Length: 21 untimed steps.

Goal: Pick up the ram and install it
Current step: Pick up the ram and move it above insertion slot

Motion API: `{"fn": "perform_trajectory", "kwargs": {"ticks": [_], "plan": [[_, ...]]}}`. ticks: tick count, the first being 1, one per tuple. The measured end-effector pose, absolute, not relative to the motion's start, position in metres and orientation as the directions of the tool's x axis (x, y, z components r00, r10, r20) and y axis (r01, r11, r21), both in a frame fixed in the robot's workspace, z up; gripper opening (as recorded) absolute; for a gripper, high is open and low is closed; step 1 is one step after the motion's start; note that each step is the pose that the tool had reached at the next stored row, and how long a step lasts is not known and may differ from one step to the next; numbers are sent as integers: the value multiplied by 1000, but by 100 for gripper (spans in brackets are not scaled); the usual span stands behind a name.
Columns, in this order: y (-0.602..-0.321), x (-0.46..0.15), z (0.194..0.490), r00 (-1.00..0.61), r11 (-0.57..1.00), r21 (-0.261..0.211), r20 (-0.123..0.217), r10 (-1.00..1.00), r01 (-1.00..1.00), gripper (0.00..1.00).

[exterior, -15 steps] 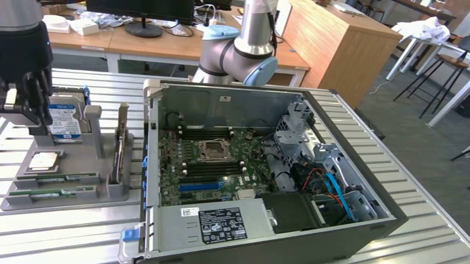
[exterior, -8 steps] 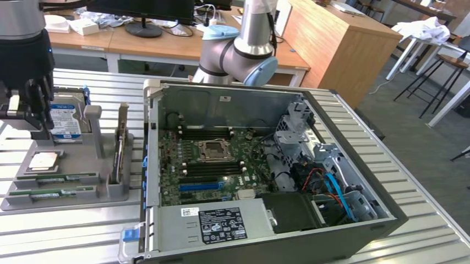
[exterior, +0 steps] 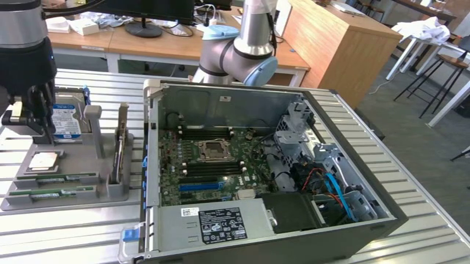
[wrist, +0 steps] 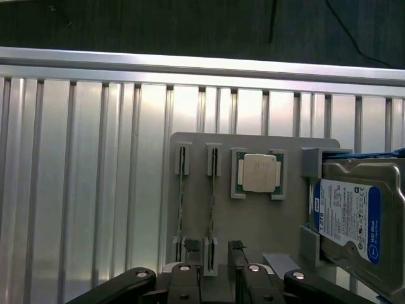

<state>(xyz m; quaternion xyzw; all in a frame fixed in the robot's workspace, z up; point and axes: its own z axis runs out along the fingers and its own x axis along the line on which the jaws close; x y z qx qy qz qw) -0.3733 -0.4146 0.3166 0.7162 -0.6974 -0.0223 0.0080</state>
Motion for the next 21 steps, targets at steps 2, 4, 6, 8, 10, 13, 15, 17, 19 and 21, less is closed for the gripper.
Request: {"fn": "perform_trajectory", "kwargs": {"ticks": [2, 4, 6, 8, 10, 13, 15, 17, 19, 21], "plan": [[-415, -373, 314, 26, -27, 43, -21, -999, -999, 31], [-415, -373, 311, 26, -27, 43, -21, -999, -999, 31], [-415, -373, 309, 26, -27, 43, -21, -999, -999, 31], [-415, -373, 305, 26, -27, 43, -21, -999, -999, 31], [-415, -373, 289, 26, -27, 43, -21, -999, -999, 31], [-415, -373, 287, 26, -27, 43, -21, -999, -999, 31], [-415, -373, 286, 26, -27, 43, -21, -999, -999, 31], [-415, -373, 284, 26, -27, 43, -21, -999, -999, 31], [-415, -373, 281, 26, -27, 43, -21, -999, -999, 31], [-415, -373, 278, 26, -27, 43, -21, -999, -999, 31]]}}
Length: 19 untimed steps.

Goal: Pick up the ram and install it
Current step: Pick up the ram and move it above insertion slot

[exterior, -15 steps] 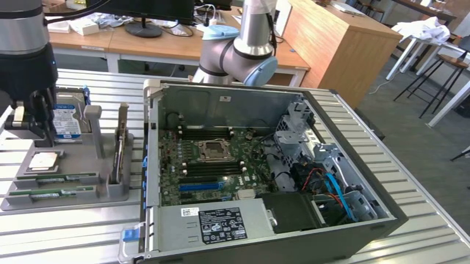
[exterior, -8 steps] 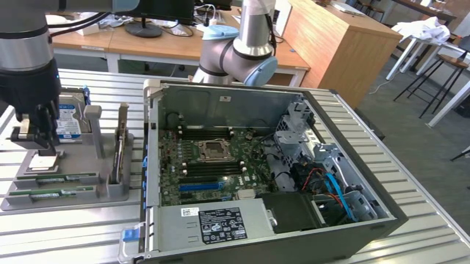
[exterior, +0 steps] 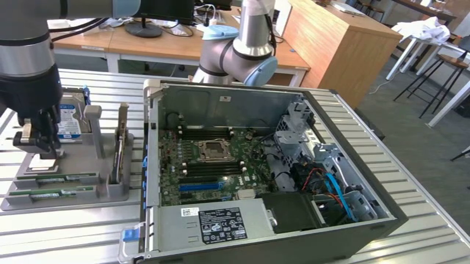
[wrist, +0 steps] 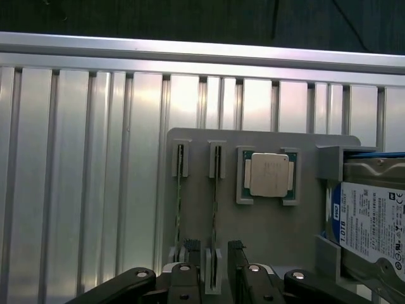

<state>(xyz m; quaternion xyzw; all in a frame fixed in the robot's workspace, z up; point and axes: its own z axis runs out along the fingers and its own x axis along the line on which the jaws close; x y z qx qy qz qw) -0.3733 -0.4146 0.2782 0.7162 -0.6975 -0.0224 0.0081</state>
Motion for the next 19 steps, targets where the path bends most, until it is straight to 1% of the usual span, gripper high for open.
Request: {"fn": "perform_trajectory", "kwargs": {"ticks": [9, 19], "plan": [[-415, -373, 269, 26, -27, 43, -21, -999, -999, 31], [-417, -373, 269, 26, -27, 43, -21, -999, -999, 31]]}}
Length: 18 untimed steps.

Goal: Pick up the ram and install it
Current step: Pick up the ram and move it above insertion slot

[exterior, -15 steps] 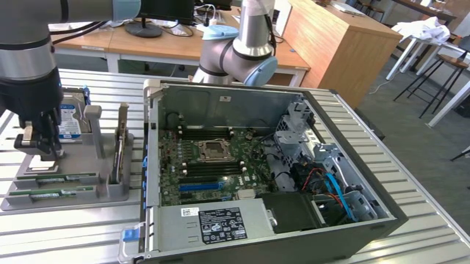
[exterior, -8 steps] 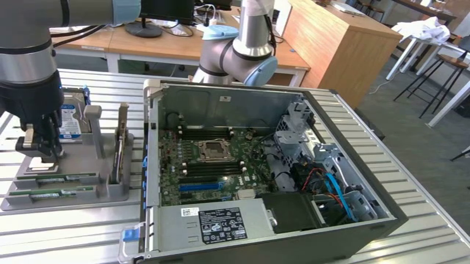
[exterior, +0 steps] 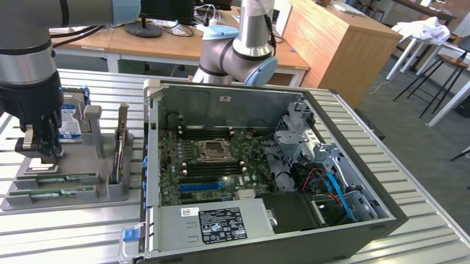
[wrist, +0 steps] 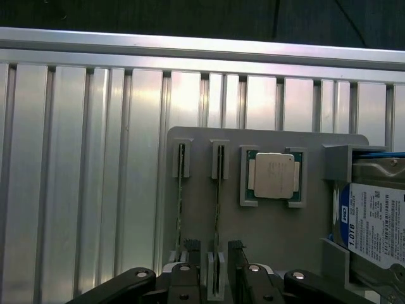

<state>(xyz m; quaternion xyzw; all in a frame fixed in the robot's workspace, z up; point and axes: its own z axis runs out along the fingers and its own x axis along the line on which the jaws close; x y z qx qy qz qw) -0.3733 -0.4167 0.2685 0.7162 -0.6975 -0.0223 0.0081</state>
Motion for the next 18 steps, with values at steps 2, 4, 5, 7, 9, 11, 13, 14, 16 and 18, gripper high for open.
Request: {"fn": "perform_trajectory", "kwargs": {"ticks": [2, 4, 5, 7, 9, 11, 13, 14, 16, 18], "plan": [[-417, -373, 269, 26, -27, 43, -21, -999, -999, 31], [-417, -373, 269, 26, -27, 43, -21, -999, -999, 31], [-418, -373, 268, 26, -27, 43, -21, -999, -999, 31], [-418, -373, 268, 26, -27, 43, -21, -999, -999, 31], [-420, -373, 269, 26, -27, 43, -21, -999, -999, 31], [-423, -373, 268, 26, -27, 43, -21, -999, -999, 31], [-425, -373, 269, 26, -27, 43, -21, -999, -999, 31], [-427, -373, 268, 26, -27, 43, -21, -999, -999, 31], [-430, -373, 269, 26, -27, 43, -21, -999, -999, 31], [-432, -373, 268, 26, -27, 43, -21, -999, -999, 31]]}}
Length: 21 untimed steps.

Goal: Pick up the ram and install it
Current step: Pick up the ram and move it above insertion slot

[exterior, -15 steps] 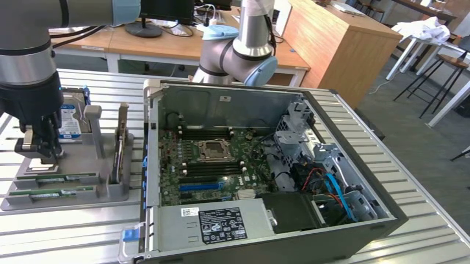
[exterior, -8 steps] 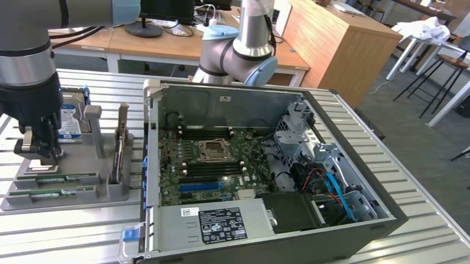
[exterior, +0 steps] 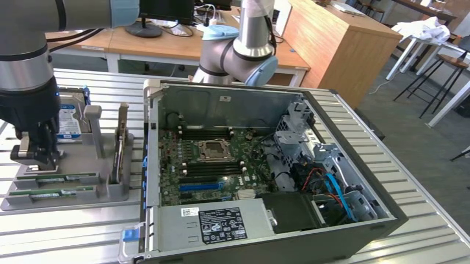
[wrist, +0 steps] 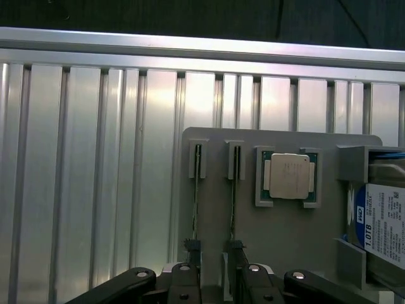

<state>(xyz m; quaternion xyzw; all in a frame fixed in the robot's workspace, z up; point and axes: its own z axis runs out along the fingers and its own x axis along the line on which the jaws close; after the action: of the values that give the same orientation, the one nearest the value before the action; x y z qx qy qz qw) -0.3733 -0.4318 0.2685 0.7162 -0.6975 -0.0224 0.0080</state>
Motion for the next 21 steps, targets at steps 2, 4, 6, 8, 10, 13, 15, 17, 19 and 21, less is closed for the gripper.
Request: {"fn": "perform_trajectory", "kwargs": {"ticks": [2, 4, 6, 8, 10, 13, 15, 17, 19, 21], "plan": [[-434, -373, 268, 26, -27, 43, -21, -999, -999, 31], [-436, -373, 269, 26, -27, 43, -21, -999, -999, 31], [-436, -373, 268, 26, -27, 43, -21, -999, -999, 31], [-436, -373, 268, 26, -27, 43, -21, -999, -999, 31], [-436, -373, 268, 26, -27, 43, -21, -999, -999, 31], [-436, -373, 266, 26, -27, 43, -21, -999, -999, 31], [-436, -373, 263, 26, -27, 43, -21, -999, -999, 31], [-436, -373, 260, 26, -27, 43, -21, -999, -999, 31], [-436, -373, 257, 26, -27, 43, -21, -999, -999, 31], [-436, -373, 254, 26, -27, 43, -21, -999, -999, 31]]}}
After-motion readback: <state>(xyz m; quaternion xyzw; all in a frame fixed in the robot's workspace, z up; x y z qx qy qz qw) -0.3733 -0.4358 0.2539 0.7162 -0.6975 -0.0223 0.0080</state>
